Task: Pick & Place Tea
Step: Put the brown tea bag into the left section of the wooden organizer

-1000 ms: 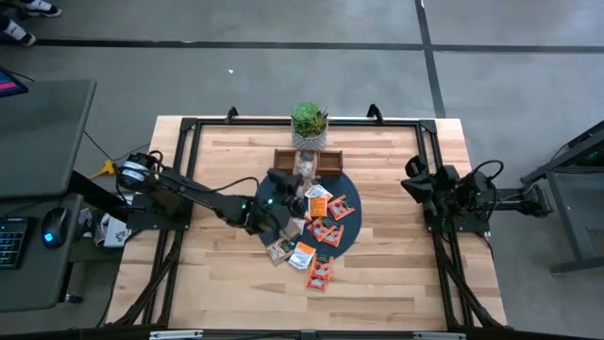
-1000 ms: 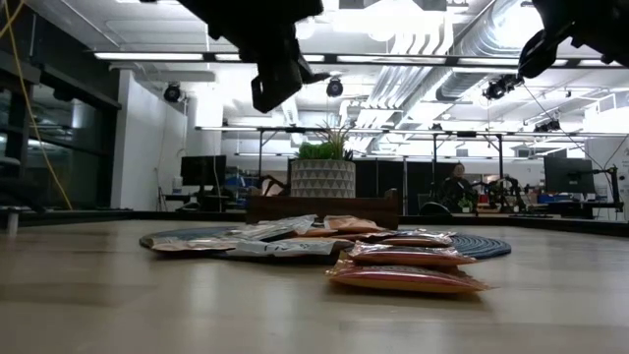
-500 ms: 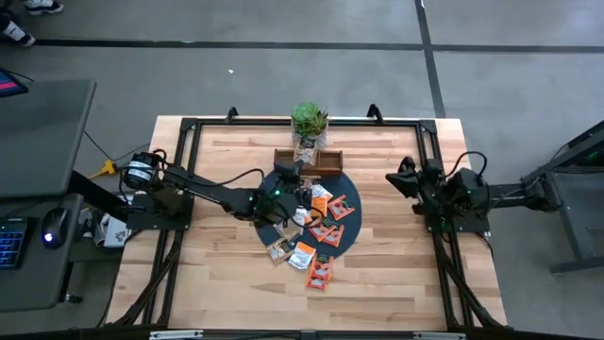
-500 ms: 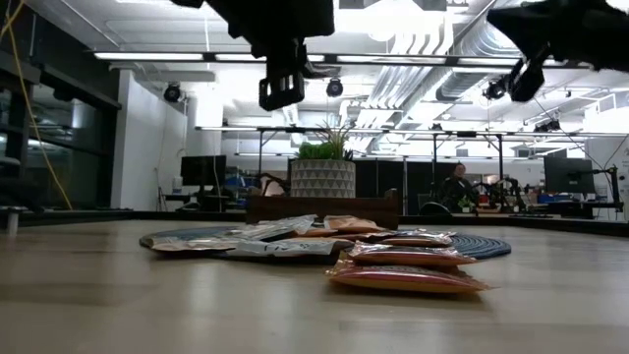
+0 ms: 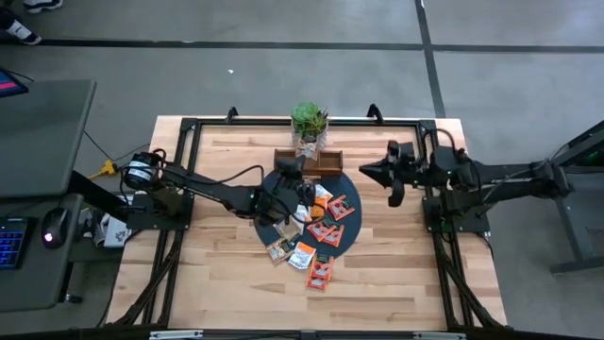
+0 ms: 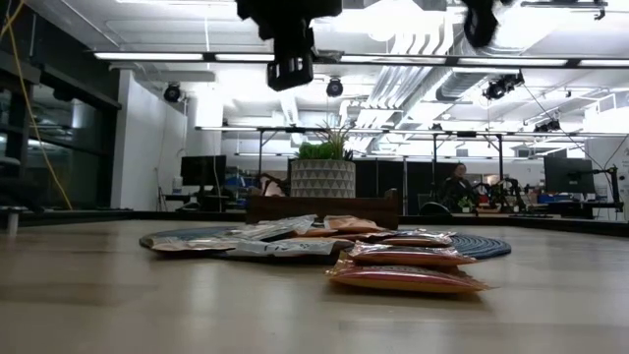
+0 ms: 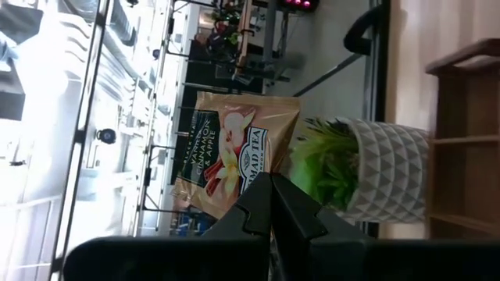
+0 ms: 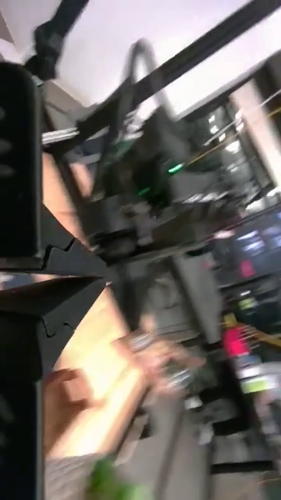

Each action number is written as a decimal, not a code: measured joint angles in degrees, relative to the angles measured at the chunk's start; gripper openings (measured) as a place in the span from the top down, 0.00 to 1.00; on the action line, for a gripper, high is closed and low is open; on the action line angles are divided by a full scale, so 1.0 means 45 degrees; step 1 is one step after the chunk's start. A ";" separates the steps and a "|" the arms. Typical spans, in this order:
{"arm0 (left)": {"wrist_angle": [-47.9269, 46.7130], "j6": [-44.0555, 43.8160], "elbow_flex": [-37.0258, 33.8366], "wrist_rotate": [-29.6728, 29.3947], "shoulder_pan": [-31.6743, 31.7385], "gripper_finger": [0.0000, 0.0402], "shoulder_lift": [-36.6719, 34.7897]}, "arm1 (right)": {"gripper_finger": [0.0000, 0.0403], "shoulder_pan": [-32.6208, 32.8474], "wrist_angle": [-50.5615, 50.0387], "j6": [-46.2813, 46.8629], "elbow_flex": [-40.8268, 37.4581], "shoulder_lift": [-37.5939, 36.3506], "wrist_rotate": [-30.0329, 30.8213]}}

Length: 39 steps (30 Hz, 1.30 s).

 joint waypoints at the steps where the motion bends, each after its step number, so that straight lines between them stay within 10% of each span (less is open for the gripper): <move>1: 0.0006 0.0082 0.0114 -0.0023 0.0000 1.00 0.0000 | 0.97 -0.0001 0.0380 -0.0319 0.0295 0.0245 0.0005; 19: 0.0285 0.1031 0.0891 -0.0099 0.0000 1.00 0.0000 | 0.97 -0.0001 0.1337 -0.2086 0.2821 0.1279 0.0081; 39: 0.2403 0.2969 0.0891 0.0163 0.0005 1.00 0.0000 | 0.97 -0.0298 0.0438 -0.1736 0.2796 0.3580 0.5017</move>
